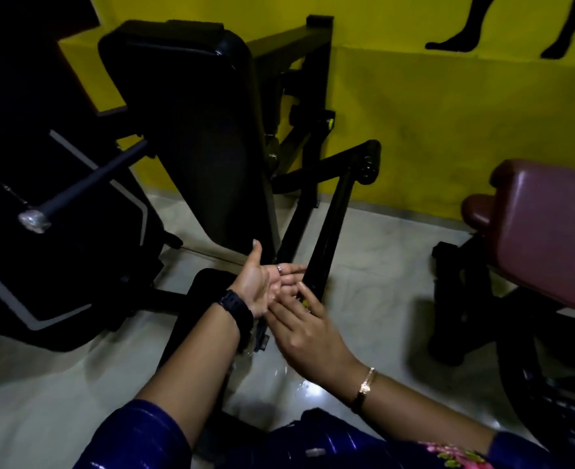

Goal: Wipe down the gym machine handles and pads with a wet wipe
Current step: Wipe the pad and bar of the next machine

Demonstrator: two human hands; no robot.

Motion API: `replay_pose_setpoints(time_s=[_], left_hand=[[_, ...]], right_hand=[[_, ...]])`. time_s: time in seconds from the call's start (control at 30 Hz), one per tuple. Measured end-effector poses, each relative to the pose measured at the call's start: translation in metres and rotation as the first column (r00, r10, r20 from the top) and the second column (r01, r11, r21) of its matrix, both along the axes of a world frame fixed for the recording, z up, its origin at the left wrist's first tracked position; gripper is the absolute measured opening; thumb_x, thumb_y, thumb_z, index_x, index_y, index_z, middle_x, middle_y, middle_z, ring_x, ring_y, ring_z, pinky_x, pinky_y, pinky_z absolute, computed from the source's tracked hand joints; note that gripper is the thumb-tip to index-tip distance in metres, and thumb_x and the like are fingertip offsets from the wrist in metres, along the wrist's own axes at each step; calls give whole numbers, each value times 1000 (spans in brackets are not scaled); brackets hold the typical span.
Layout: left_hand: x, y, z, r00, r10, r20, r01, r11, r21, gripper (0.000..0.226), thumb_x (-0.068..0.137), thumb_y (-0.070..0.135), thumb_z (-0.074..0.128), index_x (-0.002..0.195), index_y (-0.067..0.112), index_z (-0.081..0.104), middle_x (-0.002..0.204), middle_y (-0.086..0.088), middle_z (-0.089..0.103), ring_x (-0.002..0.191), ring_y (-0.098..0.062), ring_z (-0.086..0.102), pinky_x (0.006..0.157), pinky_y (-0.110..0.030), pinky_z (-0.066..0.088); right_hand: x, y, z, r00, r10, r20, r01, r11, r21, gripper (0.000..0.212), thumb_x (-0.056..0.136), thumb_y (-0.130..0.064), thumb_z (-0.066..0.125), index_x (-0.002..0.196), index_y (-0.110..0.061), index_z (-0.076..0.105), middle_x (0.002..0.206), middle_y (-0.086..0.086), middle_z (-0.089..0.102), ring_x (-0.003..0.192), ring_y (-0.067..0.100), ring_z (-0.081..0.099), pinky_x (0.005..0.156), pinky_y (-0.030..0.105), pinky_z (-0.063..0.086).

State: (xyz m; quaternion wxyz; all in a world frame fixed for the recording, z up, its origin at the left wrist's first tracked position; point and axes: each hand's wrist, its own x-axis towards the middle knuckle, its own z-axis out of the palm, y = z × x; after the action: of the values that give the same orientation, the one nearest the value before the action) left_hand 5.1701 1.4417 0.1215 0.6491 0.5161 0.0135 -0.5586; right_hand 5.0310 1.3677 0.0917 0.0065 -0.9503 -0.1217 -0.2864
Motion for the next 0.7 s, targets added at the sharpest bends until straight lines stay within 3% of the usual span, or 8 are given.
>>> replay_pose_setpoints(time_s=[0.13,0.27,0.37,0.43,0.53,0.6,0.63,0.7], left_hand=[[1,8,1,994,-60,-95,53,996,-77,107,85,80,2,138,-2,45,146,-24,44,124,-32,52,96,-42,45],[-2,14,4,987,-94,-127,82,992,-99,103,87,78,4,148,-1,32,153,-20,34,139,-34,38,106,-43,36],[-7,16,7,988,-84,-127,70,991,-112,101,88,77,6,151,1,24,156,-18,29,142,-32,34,112,-42,31],[-11,18,11,991,-93,-101,80,989,-128,98,90,76,10,153,1,21,155,-19,32,138,-35,39,107,-42,37],[-19,21,16,992,-111,-51,104,985,-135,92,92,73,15,146,0,32,134,-26,52,115,-38,57,85,-38,49],[-22,23,17,989,-148,-14,144,978,-151,93,90,75,15,150,5,28,143,-24,46,121,-37,54,100,-41,45],[-23,24,14,985,-170,10,169,973,-154,95,89,77,14,153,8,24,153,-18,36,131,-35,47,111,-43,36],[-30,26,14,984,-171,50,177,971,-161,96,87,79,13,156,14,19,161,-9,21,140,-31,37,119,-44,23]], right_hand=[[-30,-13,-4,994,-89,60,93,993,-69,39,102,-5,34,137,-9,50,144,7,49,137,23,41,112,46,31],[-43,9,-27,910,-398,117,375,909,181,53,97,5,38,148,-9,32,148,14,40,139,26,37,107,51,37],[-35,41,-48,857,-505,105,466,845,263,73,89,6,54,152,-11,22,156,12,25,143,30,29,109,51,36],[-27,53,-52,854,-509,105,493,857,149,75,89,-5,59,152,-13,20,160,5,16,145,27,25,112,49,32],[-23,47,-45,841,-533,95,537,843,-17,68,92,-21,54,152,-15,23,160,1,16,147,19,17,115,45,25],[-27,47,-44,803,-589,88,593,805,-31,67,94,-25,49,153,-15,18,161,2,12,148,19,12,116,43,22],[-30,49,-48,789,-610,79,612,791,-8,70,94,-26,48,154,-15,14,162,2,7,148,19,11,117,43,21],[-34,55,-60,781,-623,55,624,782,1,73,93,-26,46,154,-15,9,162,2,0,149,21,7,117,43,18]])
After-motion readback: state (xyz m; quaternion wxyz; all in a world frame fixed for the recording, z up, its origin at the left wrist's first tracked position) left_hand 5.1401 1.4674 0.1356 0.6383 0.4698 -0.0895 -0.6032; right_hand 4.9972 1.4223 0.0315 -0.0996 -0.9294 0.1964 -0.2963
